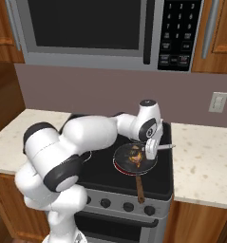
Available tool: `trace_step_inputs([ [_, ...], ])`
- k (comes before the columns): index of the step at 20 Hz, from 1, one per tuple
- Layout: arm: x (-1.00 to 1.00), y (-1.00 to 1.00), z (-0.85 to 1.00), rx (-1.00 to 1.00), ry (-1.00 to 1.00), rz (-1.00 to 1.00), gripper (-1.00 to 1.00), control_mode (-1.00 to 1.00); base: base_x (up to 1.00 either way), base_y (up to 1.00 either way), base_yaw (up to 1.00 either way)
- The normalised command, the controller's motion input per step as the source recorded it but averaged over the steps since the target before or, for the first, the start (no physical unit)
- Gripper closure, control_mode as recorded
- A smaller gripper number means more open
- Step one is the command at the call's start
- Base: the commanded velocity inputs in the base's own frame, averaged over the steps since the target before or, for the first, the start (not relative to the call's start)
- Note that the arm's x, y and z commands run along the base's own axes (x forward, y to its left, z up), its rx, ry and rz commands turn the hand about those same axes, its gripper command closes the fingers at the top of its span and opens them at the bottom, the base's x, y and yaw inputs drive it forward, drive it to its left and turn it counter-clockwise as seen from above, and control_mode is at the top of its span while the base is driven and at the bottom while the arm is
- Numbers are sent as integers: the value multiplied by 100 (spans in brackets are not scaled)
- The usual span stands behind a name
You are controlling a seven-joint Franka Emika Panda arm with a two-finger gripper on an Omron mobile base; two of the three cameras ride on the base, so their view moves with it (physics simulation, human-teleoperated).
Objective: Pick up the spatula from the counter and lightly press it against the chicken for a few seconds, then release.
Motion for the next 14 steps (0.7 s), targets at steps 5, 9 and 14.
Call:
trace_step_inputs([
  [5,25,-3,-10,0,0,0,100,-100,0,0,0],
  [9,28,-9,-13,0,1,0,100,-100,0,0,0],
  [14,26,-15,-17,0,3,0,100,-100,0,0,0],
])
